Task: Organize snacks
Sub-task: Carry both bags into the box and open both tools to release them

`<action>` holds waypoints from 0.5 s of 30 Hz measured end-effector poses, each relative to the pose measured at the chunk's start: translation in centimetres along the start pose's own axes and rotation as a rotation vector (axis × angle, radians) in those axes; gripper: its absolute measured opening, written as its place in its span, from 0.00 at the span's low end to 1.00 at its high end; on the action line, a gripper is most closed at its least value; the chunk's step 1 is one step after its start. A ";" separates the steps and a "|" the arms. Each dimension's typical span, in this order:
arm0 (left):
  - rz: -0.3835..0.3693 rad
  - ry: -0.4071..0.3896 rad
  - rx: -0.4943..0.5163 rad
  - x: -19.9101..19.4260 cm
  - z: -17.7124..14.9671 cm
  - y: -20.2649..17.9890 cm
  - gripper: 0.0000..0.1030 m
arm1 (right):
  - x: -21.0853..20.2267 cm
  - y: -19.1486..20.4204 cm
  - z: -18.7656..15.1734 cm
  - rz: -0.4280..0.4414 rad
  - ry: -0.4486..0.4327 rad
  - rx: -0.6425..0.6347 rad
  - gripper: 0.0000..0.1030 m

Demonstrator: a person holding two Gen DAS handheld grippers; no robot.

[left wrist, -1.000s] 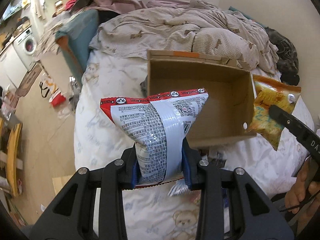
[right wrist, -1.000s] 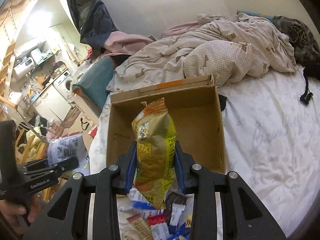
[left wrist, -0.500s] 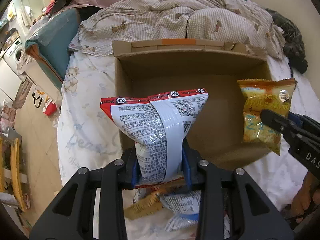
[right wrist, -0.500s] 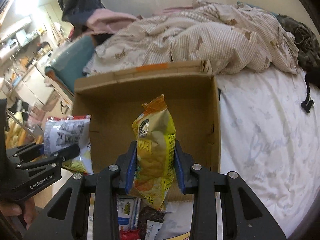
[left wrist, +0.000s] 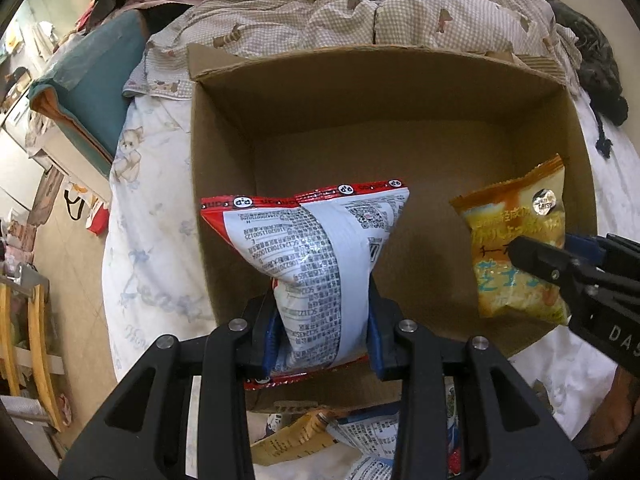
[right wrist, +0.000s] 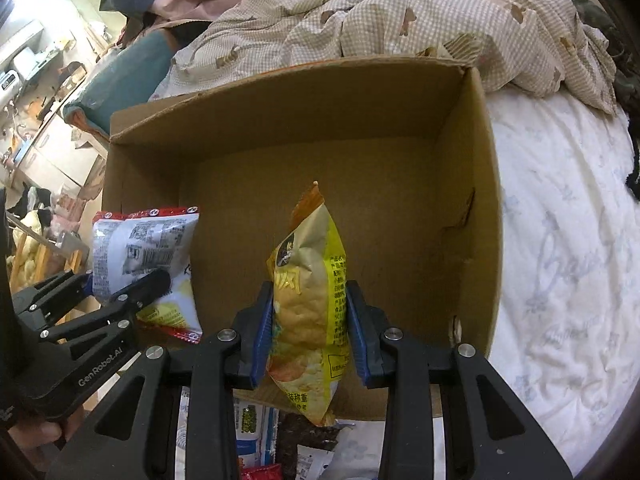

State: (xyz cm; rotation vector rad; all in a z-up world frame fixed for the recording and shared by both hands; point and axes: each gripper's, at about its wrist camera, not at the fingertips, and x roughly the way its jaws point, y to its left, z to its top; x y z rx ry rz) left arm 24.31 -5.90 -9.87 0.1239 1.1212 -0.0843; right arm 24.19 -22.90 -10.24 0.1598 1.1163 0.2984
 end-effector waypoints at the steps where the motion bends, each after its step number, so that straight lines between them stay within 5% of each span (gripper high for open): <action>1: -0.006 0.003 0.001 0.1 0.0 -0.1 0.31 | 0.0 0.0 -0.1 -0.001 0.000 -0.001 0.34; 11: -0.019 0.016 -0.005 0.1 -0.2 0.0 0.33 | -0.1 -0.4 0.1 0.027 0.004 0.030 0.37; 12: -0.024 0.017 -0.007 0.2 -0.1 0.0 0.35 | 0.0 -0.4 0.1 0.024 0.005 0.028 0.37; 15: -0.038 0.006 -0.019 -0.3 -0.1 0.1 0.63 | -0.3 -0.4 0.1 0.012 0.000 0.027 0.38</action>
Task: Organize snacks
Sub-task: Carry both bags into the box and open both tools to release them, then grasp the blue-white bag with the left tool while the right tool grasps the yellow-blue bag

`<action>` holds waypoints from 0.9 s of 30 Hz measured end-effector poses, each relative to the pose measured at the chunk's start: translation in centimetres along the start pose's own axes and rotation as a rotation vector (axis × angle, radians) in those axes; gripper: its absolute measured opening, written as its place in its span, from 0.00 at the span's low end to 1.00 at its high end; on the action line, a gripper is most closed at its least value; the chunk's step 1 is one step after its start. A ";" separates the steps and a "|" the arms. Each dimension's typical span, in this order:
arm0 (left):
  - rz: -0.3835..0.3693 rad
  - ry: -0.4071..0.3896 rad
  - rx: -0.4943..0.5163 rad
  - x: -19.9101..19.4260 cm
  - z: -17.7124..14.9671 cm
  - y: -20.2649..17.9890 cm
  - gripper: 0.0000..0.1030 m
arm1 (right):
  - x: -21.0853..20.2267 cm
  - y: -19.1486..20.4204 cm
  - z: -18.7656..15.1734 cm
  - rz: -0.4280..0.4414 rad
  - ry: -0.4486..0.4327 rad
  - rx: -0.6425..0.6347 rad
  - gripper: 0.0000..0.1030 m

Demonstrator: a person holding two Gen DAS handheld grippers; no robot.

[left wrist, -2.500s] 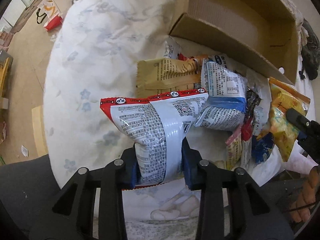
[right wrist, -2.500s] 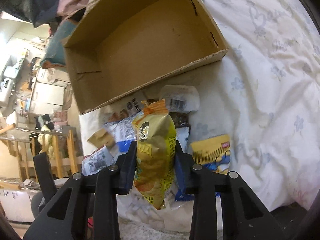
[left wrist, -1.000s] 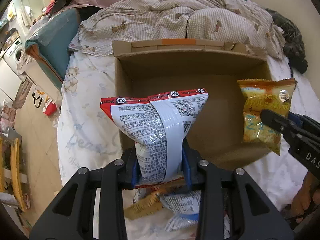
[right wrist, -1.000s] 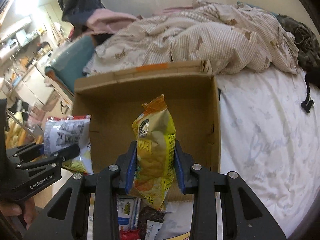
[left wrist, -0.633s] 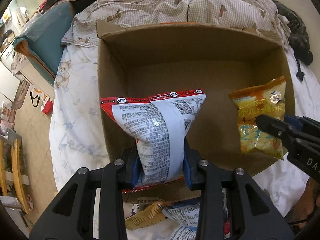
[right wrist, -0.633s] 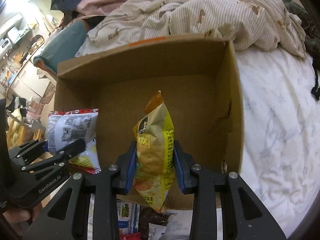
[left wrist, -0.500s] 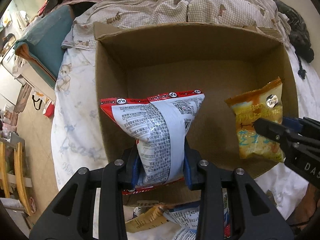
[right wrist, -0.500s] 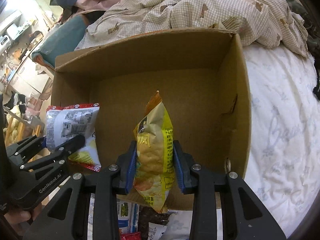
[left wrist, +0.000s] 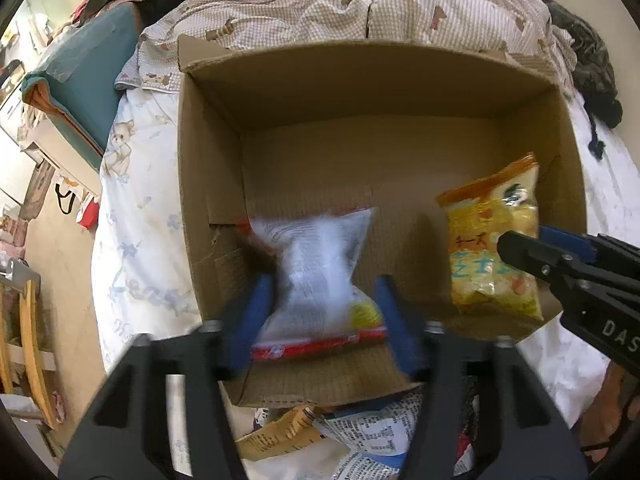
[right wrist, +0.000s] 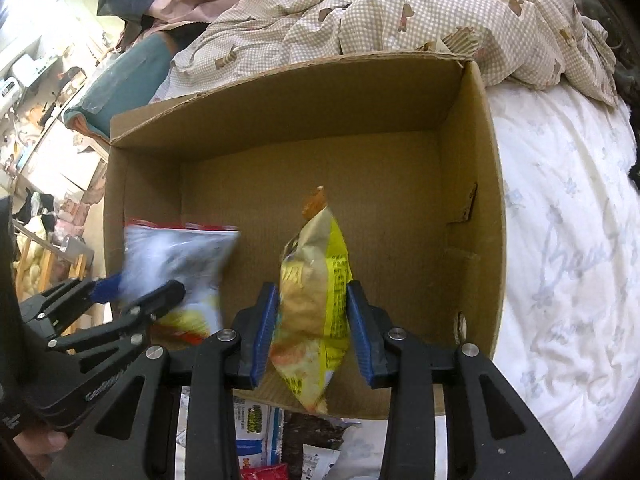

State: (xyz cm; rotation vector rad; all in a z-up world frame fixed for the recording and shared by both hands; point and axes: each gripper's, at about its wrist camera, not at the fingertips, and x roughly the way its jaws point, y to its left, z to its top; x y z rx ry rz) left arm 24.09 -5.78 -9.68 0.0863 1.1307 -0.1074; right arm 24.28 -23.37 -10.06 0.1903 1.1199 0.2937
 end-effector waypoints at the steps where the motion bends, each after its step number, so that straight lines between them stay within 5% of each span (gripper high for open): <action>1: -0.002 -0.008 -0.001 -0.2 0.0 0.0 0.72 | -0.1 -0.1 0.1 -0.002 -0.002 0.004 0.42; 4: -0.008 -0.036 0.009 -0.9 0.0 -0.4 0.80 | -0.8 -0.4 0.3 0.004 -0.033 0.030 0.62; 27: -0.045 -0.119 -0.103 -6.0 -1.6 2.4 0.80 | -4.9 -1.4 -1.2 -0.001 -0.093 0.069 0.63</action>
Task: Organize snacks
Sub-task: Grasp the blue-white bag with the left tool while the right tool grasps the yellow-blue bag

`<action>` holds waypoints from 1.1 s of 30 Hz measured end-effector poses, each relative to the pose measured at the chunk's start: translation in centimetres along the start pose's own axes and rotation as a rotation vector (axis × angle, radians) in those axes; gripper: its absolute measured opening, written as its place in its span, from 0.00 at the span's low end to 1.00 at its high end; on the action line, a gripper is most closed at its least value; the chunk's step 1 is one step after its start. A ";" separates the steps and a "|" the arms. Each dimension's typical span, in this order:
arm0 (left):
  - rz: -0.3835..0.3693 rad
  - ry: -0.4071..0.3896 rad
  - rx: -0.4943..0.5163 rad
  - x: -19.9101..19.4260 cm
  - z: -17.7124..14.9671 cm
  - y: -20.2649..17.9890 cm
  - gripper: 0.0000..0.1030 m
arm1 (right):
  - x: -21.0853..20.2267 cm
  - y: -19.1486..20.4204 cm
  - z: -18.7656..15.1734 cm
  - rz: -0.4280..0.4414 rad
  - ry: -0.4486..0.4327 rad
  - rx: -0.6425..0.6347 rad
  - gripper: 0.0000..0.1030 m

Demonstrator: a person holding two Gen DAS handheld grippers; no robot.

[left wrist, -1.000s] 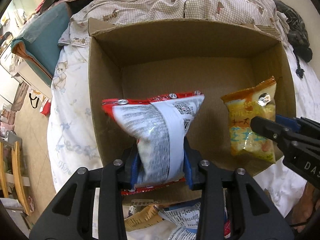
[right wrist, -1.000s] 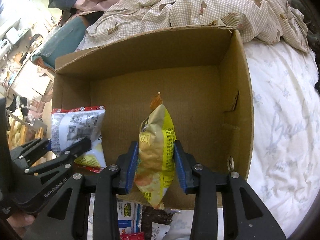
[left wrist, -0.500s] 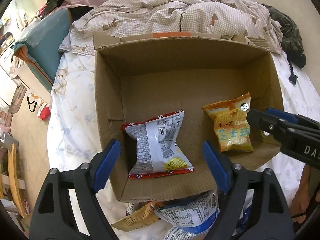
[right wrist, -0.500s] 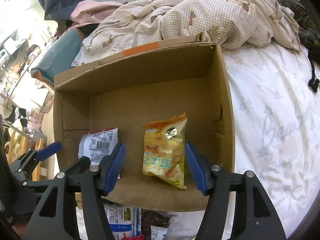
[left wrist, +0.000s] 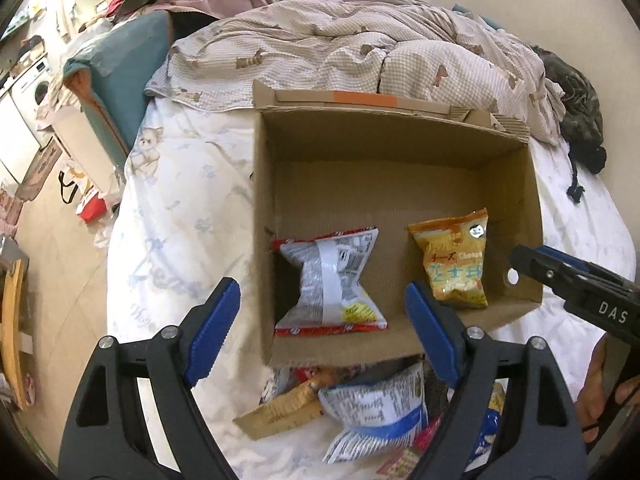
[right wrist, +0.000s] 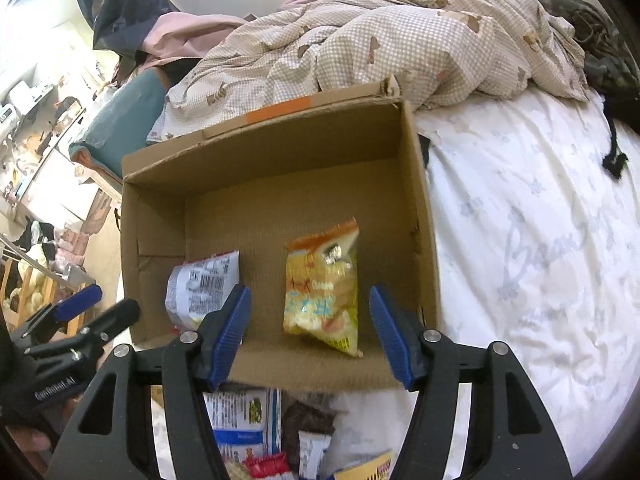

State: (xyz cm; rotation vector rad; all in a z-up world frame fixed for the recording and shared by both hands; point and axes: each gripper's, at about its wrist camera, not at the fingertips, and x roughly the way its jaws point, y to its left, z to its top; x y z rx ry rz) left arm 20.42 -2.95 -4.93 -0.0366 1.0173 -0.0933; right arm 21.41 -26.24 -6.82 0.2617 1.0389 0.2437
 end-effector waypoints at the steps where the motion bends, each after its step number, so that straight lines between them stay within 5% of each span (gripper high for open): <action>1: -0.001 -0.003 -0.002 -0.3 -0.1 0.2 0.81 | -0.5 0.0 -0.3 0.002 -0.002 0.001 0.63; 5: -0.027 -0.020 -0.040 -1.9 -1.1 1.1 0.94 | -2.1 0.0 -1.6 0.000 -0.012 -0.007 0.63; 9: -0.049 0.018 -0.090 -2.4 -2.6 2.2 0.94 | -3.4 -0.3 -3.4 0.009 0.003 0.014 0.63; 15: -0.081 0.173 -0.158 0.2 -5.5 2.7 0.94 | -4.9 -1.6 -6.3 0.034 0.037 0.085 0.65; 21: -0.199 0.362 -0.162 5.2 -8.6 -0.3 0.94 | -5.7 -3.2 -8.2 0.017 0.058 0.144 0.65; 33: -0.180 0.475 -0.108 9.4 -10.3 -4.0 0.94 | -4.9 -4.5 -9.4 -0.021 0.116 0.171 0.65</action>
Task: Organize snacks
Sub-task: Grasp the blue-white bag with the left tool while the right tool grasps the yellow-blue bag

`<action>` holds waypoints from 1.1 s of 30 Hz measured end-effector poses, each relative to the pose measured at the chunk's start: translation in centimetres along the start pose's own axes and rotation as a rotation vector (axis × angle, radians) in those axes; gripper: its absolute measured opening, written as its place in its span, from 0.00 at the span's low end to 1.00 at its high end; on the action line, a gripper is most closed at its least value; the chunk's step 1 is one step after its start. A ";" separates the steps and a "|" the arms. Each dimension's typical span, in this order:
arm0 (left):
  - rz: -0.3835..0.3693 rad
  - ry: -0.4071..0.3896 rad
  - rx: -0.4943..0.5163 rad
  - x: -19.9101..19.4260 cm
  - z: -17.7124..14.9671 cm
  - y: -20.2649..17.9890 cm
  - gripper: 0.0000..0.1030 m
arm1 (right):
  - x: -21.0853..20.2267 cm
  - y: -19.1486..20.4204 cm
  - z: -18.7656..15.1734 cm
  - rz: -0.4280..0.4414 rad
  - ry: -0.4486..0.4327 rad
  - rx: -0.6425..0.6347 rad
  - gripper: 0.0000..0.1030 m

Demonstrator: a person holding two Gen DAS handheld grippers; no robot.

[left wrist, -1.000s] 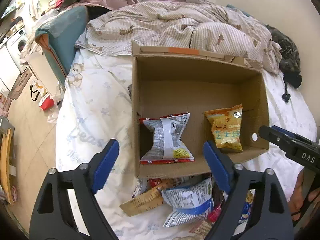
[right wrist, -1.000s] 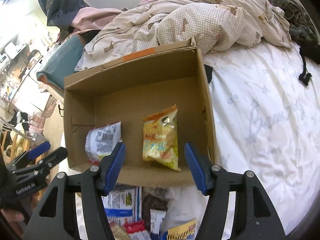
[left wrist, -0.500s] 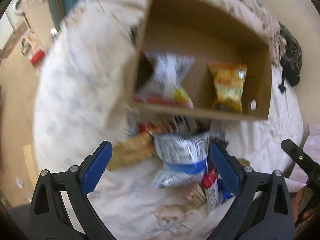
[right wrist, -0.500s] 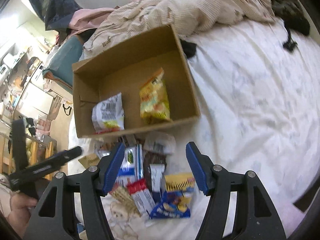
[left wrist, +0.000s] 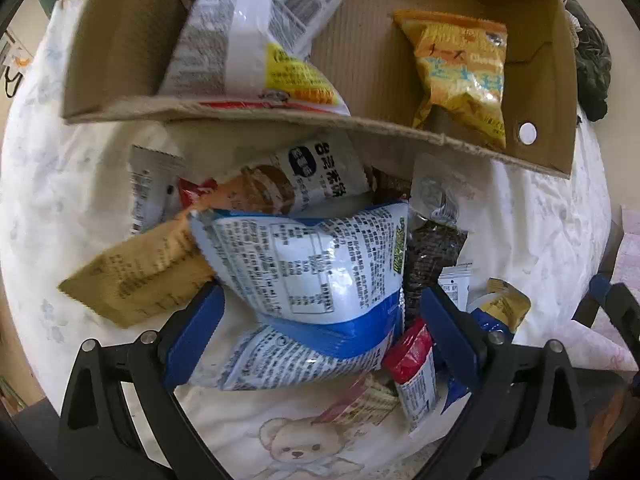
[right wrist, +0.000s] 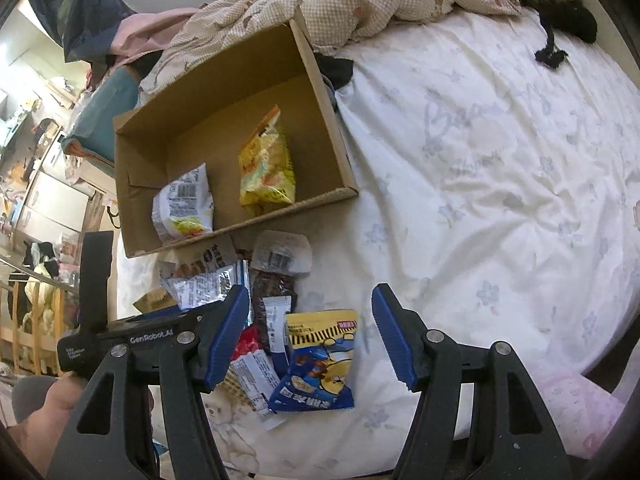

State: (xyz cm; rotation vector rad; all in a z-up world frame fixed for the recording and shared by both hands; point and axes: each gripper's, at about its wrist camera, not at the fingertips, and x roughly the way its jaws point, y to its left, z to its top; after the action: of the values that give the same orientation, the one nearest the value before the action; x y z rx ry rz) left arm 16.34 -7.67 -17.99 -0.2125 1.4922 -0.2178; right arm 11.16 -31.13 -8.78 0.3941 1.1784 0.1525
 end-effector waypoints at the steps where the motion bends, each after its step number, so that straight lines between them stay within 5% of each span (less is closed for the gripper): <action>1: -0.005 0.006 0.000 0.2 -0.1 -0.1 0.86 | 0.3 -0.1 0.0 0.007 0.017 0.009 0.65; 2: -0.006 0.013 0.000 0.4 -0.2 -0.2 0.70 | 0.8 -0.3 -0.1 0.017 0.040 0.019 0.65; 6: -0.005 0.039 0.002 0.8 -0.8 -0.2 0.62 | 4.2 -1.1 -1.4 0.044 0.200 0.083 0.72; 15: -0.016 0.006 0.026 -1.5 -1.1 0.0 0.46 | 9.7 -1.5 -3.3 -0.073 0.375 0.092 0.74; 20: 0.004 -0.076 0.031 -3.9 -1.5 0.3 0.46 | 9.8 -0.7 -3.3 -0.072 0.368 0.045 0.73; 26: -0.024 -0.092 0.033 -5.6 -1.3 1.4 0.46 | 9.0 0.5 -3.6 -0.048 0.335 -0.005 0.38; 33: -0.040 -0.177 0.034 -9.2 -2.4 3.3 0.46 | 4.1 1.1 -2.5 0.032 0.146 0.002 0.36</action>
State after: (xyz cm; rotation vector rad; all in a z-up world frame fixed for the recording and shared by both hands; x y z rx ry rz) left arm 13.41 -1.99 -10.24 -0.2284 1.3088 -0.2497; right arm 10.49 -28.25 -12.75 0.4089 1.3163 0.2111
